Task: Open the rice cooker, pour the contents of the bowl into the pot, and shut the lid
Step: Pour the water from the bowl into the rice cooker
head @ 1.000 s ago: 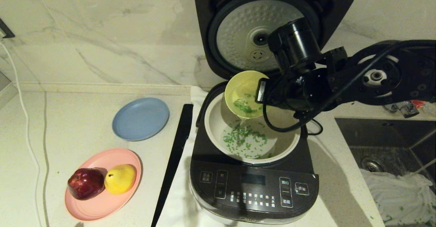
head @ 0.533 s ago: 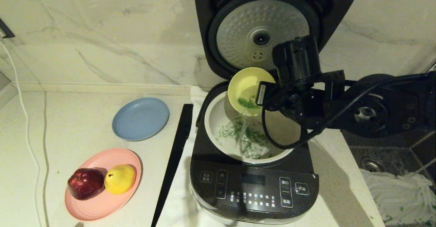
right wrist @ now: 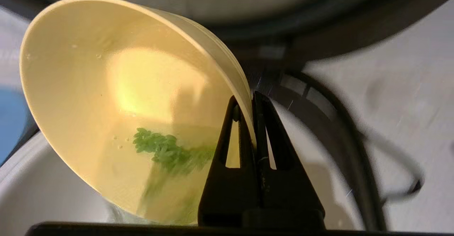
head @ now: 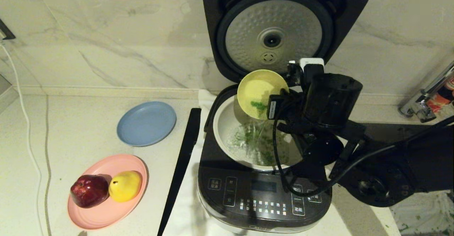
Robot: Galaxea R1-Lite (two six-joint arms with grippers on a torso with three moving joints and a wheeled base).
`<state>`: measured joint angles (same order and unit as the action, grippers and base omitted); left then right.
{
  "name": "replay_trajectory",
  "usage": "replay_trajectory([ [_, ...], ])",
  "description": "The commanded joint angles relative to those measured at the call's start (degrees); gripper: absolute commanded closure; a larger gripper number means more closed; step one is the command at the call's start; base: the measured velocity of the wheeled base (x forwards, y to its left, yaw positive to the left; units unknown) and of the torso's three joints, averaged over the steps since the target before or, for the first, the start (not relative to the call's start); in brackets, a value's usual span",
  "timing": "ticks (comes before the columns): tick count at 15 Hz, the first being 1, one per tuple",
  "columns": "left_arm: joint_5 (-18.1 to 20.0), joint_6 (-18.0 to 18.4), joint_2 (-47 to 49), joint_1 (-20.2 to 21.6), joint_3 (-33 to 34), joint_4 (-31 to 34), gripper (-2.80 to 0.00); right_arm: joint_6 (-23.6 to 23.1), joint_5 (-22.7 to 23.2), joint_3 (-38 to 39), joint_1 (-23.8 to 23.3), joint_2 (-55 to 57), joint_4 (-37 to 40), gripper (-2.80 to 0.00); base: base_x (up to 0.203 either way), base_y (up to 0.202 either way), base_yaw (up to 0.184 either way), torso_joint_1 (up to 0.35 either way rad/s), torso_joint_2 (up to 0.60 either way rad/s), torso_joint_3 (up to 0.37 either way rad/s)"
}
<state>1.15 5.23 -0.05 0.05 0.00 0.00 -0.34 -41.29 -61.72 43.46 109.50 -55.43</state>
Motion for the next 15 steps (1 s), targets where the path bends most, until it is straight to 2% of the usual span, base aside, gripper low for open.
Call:
replay_trajectory([
  [1, 0.00, 0.04, -0.04, 0.04, 0.44, 0.00, 0.00, -6.93, -0.23, 4.39, 0.10, 1.90, -15.63, 0.00, 0.000, 0.000, 0.000, 0.000, 0.00, 0.000],
  [3, 0.00, 0.04, -0.04, 0.04, 0.53, 0.00, 0.00, -10.43, 0.05, 5.66, 0.18, 2.34, -20.70, 0.00, 0.000, 0.000, 0.000, 0.000, 0.00, 0.000],
  [6, 0.00, 0.04, -0.04, 0.02, 0.53, 0.00, 0.00, -13.00, 0.16, 7.75, 1.79, 3.99, -25.96, 0.00, 0.000, 0.000, 0.000, 0.000, 0.00, 0.000],
  [8, 0.00, 0.04, -0.04, 0.04, 0.53, 0.00, 0.00, -17.57, 0.95, 8.42, 1.89, 6.04, -31.95, 0.00, 0.000, 0.000, 0.000, 0.000, 0.00, 0.000],
  [9, 0.00, 0.04, -0.04, 0.04, 0.51, 0.00, 0.00, -19.61, 1.87, 8.63, 1.89, 6.73, -32.21, 0.00, 0.000, 0.000, 0.000, 0.000, 0.00, 0.000],
  [15, 0.00, 0.04, -0.04, 0.04, 0.49, 0.00, 0.00, -20.46, 2.18, 9.29, 2.60, 6.51, -32.23, 0.00, 0.000, 0.000, 0.000, 0.000, 0.00, 0.000],
])
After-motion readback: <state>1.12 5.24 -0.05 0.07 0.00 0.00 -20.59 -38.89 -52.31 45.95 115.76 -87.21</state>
